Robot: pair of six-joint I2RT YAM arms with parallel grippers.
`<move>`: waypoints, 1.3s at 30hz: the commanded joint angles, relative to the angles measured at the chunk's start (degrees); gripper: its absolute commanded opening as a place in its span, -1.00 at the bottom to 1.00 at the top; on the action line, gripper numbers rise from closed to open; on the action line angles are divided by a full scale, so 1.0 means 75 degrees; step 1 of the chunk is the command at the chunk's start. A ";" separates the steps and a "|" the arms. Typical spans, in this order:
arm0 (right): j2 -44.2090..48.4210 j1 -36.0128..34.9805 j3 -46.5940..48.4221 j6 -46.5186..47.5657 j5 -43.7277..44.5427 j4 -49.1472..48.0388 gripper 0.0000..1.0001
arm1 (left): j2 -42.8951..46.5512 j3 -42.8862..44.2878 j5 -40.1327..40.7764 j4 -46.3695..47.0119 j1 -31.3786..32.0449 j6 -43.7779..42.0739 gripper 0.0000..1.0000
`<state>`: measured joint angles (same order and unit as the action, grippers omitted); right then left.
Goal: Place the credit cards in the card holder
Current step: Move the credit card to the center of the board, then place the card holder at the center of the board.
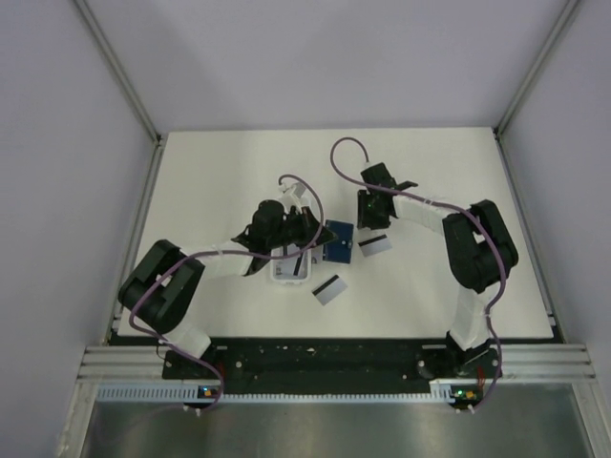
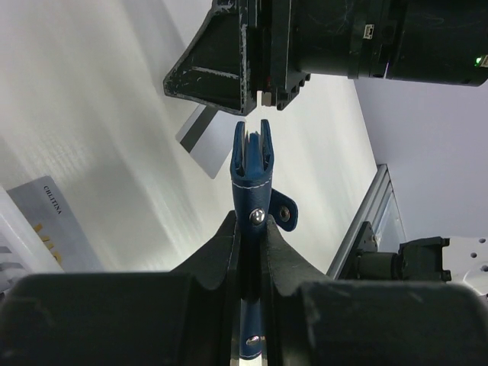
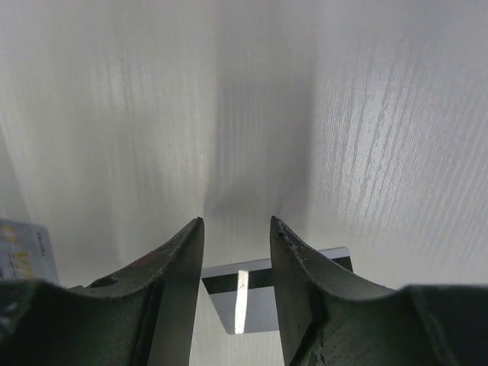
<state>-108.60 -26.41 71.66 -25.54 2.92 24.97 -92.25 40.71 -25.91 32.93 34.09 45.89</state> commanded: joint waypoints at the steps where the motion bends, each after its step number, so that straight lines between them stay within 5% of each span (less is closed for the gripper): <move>1: -0.0204 0.0088 0.0196 0.0101 0.0302 -0.0095 -0.20 | 0.0335 -0.0119 -0.0108 0.0449 -0.0115 -0.0048 -1.00; 13: 0.0920 0.0030 -0.1795 -0.0532 0.0970 0.0069 -0.22 | -0.0040 -0.0049 -0.0108 0.0719 -0.0256 0.0092 -1.00; 25: 0.2079 -0.0989 -0.3588 -0.1258 0.0959 0.0116 -0.11 | -0.0988 0.0981 -0.0155 0.0450 -0.0385 0.0174 -1.00; 39: 0.6636 -0.1248 -0.5605 -0.2196 0.0279 0.0150 -0.02 | -0.3062 0.3747 -0.0541 -0.1142 -0.0396 -0.0259 -1.00</move>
<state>-68.29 -35.14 30.59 -39.57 6.85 22.33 -111.85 63.70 -27.42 27.86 31.20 46.13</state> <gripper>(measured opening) 0.467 0.122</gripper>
